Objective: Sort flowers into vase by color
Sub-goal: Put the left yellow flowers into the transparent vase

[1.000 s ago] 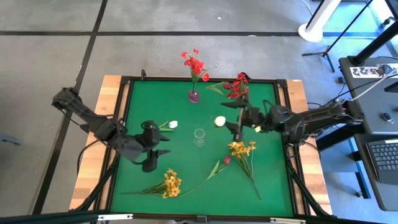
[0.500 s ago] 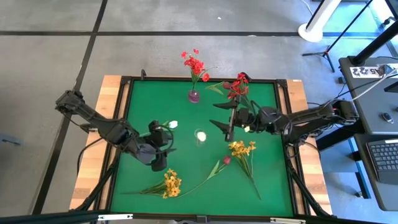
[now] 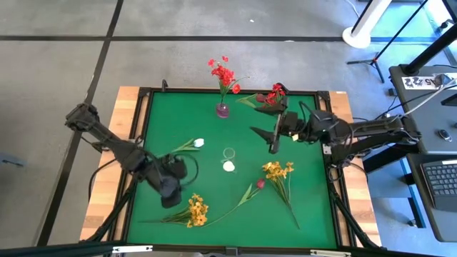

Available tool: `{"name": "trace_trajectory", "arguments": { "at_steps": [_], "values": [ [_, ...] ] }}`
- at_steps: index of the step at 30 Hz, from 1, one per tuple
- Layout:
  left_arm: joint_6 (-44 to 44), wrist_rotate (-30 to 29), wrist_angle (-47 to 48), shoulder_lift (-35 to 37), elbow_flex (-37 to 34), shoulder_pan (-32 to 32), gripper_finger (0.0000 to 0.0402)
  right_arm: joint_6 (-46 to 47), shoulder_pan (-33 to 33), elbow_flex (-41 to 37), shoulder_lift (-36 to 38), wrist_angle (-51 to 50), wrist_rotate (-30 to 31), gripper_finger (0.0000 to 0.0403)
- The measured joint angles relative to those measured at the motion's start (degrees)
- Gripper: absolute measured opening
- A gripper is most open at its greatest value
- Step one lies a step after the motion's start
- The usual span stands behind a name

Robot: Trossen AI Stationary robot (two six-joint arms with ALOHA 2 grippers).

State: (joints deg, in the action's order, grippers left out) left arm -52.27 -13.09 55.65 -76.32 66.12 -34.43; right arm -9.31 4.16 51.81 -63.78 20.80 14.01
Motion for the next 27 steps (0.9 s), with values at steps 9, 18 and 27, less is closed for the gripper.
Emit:
{"name": "trace_trajectory", "arguments": {
  "at_steps": [9,18,27],
  "values": [
    [-1.42,1.16,-3.31,-11.58,-3.82,-7.33,0.0208,3.27,0.00,0.00,1.88,-2.75,-5.67,0.0303],
    [-4.72,8.68,-18.71,-18.31,-3.84,-10.77,0.0208,3.07,-0.02,0.00,2.05,-2.99,-5.59,0.0303],
    [-16.07,5.83,-20.10,-18.33,-8.09,-12.46,0.0208,2.74,-0.07,0.00,2.05,-3.00,-5.56,0.0303]
  ]
}}
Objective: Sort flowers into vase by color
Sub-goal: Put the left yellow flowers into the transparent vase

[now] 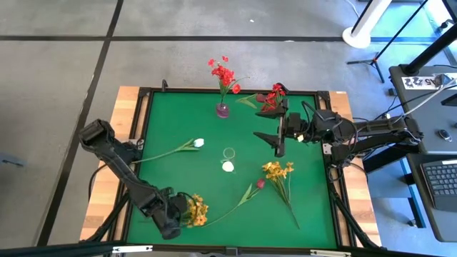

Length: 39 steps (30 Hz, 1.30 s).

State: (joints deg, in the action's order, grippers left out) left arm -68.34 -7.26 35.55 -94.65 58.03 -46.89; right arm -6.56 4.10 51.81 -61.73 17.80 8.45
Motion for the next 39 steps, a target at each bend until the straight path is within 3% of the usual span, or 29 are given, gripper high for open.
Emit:
{"name": "trace_trajectory", "arguments": {
  "at_steps": [8,14,18,23,25,29,34,37,39],
  "values": [
    [-5.83,5.44,-12.97,-0.02,-8.52,-0.42,0.0208,-1.07,0.00,0.00,0.02,0.02,0.07,0.0303],
    [-4.49,5.46,-14.73,0.28,-11.48,0.06,0.0198,-1.12,0.00,0.00,0.04,0.04,3.29,0.0303],
    [-3.28,5.10,-14.03,0.26,-11.73,0.79,0.0145,-1.12,0.00,-0.02,0.04,0.06,4.50,0.0303],
    [-3.11,6.79,-12.24,0.51,-11.73,3.40,0.0026,-1.21,0.00,-0.02,0.04,0.11,4.47,0.0303],
    [-2.64,6.44,-8.60,1.31,-10.84,5.14,0.0016,-1.22,0.00,-0.02,0.04,0.36,4.49,0.0303],
    [1.61,-2.01,2.64,6.35,-5.82,7.11,0.0012,-1.67,0.00,-0.07,1.10,0.02,4.54,0.0303],
    [2.86,-20.02,21.50,16.67,1.67,6.87,0.0007,-1.86,0.00,-0.07,4.39,-1.45,5.06,0.0303],
    [5.60,-34.43,20.93,25.61,3.77,6.38,0.0007,-1.86,0.00,-0.07,6.12,-3.47,5.06,0.0303],
    [12.68,-43.01,14.99,30.63,3.55,6.05,0.0007,-1.84,0.00,-0.07,6.42,-3.60,5.06,0.0303]
  ]
}}
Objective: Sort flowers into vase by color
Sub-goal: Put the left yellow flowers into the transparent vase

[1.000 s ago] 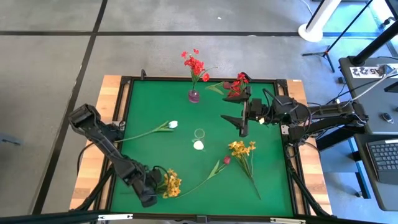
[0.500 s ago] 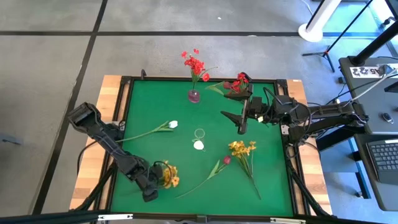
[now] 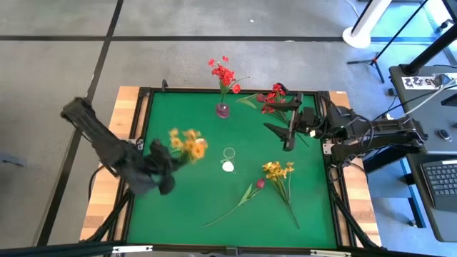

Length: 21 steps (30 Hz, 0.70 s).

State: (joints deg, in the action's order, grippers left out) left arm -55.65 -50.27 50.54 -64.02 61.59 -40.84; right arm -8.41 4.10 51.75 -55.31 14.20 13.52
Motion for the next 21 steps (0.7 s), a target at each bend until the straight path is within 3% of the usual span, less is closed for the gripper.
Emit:
{"name": "trace_trajectory", "arguments": {
  "at_steps": [3,5,7,9,11,14,17,21],
  "values": [
    [19.19,-7.21,-14.96,6.51,-1.31,0.28,0.0006,0.38,0.00,0.00,0.09,-1.42,0.00,0.0303],
    [33.46,-7.03,-27.37,9.29,-2.76,0.75,0.0006,0.42,0.00,0.00,-0.04,-2.14,0.00,0.0303],
    [47.64,-1.70,-40.01,10.92,-4.84,1.97,0.0006,0.42,0.00,0.00,-0.25,-3.04,0.00,0.0303],
    [60.68,7.95,-51.34,11.73,-7.59,4.18,0.0006,0.40,0.00,0.00,-0.35,-3.42,-0.01,0.0303],
    [68.22,16.68,-60.97,12.03,-10.50,7.51,0.0006,0.42,0.00,0.00,-0.26,-3.19,0.00,0.0303],
    [70.79,23.49,-66.48,12.06,-14.45,14.69,0.0006,0.46,0.00,0.00,-0.28,-3.36,-0.02,0.0303],
    [66.53,31.38,-70.45,11.57,-20.13,23.83,0.0006,0.89,0.02,0.00,-0.26,-3.95,-0.01,0.0303],
    [58.77,45.68,-85.53,9.02,-28.62,36.14,0.0006,1.29,0.00,0.00,-0.30,-5.61,-0.02,0.0303]
  ]
}}
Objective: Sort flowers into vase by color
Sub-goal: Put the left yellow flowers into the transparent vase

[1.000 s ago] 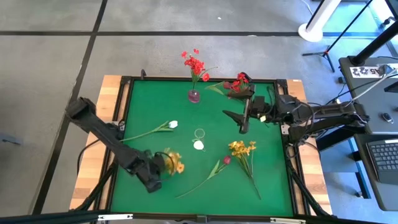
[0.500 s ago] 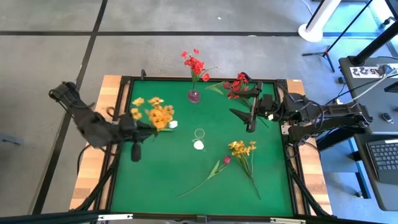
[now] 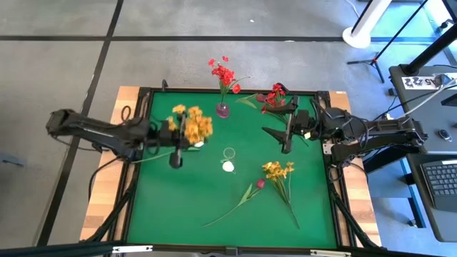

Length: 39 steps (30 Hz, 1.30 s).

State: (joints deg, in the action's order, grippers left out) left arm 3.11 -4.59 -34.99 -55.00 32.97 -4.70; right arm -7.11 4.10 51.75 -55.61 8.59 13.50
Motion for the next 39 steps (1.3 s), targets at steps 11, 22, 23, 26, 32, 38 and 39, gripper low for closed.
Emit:
{"name": "trace_trajectory", "arguments": {
  "at_steps": [11,22,23,26,32,38,39],
  "values": [
    [-11.58,16.74,-26.19,-14.45,-4.75,10.98,0.0006,1.07,0.00,0.00,-0.02,-0.22,1.98,0.0303],
    [-12.08,18.16,-31.47,-27.13,-0.91,10.94,0.0006,2.34,0.00,0.00,-0.02,0.31,2.03,0.0303],
    [-12.08,17.43,-31.47,-27.54,-0.91,10.94,0.0006,2.34,0.00,0.00,-0.02,0.25,2.04,0.0303],
    [-12.05,11.57,-31.03,-28.09,-0.91,10.89,0.0022,2.34,0.00,0.00,-0.02,0.07,2.05,0.0303],
    [-13.24,3.16,-27.73,-28.07,-0.89,10.30,0.0080,2.34,0.00,0.00,-0.02,0.07,2.10,0.0303],
    [-13.19,4.11,-21.87,-28.07,-0.89,7.53,0.0133,2.32,0.00,0.00,-0.02,0.29,2.14,0.0303],
    [-13.14,4.12,-21.07,-28.07,-0.89,7.02,0.0141,2.32,0.00,0.00,-0.02,0.30,2.17,0.0303]
  ]
}}
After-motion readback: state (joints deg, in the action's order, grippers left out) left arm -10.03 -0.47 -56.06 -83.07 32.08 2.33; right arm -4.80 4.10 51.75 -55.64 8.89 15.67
